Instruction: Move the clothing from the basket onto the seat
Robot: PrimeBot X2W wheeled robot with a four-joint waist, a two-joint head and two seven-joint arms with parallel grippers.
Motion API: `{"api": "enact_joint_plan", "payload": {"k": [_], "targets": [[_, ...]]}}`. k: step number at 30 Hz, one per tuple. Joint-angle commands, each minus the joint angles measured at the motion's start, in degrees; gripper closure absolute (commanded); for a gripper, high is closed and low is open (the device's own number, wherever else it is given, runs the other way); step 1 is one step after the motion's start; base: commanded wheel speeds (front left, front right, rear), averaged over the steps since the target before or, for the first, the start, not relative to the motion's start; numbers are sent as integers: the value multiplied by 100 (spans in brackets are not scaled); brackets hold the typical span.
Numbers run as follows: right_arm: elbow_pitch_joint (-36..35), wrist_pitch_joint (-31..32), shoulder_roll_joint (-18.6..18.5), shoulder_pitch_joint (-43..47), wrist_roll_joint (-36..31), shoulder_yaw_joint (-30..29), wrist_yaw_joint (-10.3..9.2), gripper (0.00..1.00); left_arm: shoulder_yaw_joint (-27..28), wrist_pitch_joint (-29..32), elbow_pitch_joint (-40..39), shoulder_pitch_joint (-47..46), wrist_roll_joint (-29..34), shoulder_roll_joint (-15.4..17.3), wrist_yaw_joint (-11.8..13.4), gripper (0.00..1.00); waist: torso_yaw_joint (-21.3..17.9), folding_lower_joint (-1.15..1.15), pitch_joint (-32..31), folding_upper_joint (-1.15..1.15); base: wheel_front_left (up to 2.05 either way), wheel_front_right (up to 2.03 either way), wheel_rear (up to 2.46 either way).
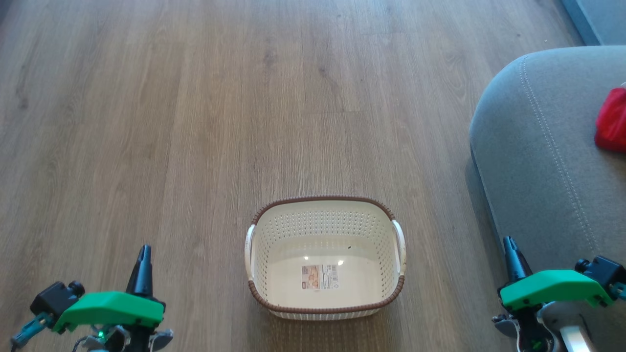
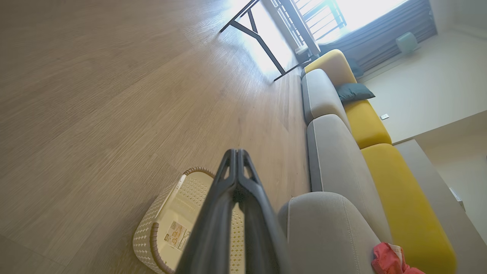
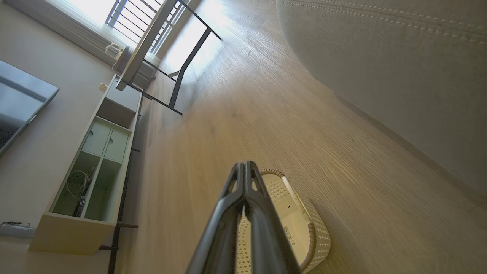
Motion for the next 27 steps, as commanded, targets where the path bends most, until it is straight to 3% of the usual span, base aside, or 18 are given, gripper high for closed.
{"api": "enact_joint_plan", "payload": {"k": [1,27], "targets": [[-217,39,-111,-284,167,28,22,100,143,46,-216,-318,-150,17,-45,100,1,0,-3,0,0,0,0],[-279,465,-115,-336,1906,-149,30,100,276,486,-338,-453,-1791,22,-65,100,15,0,-60,0,0,0,0]]}}
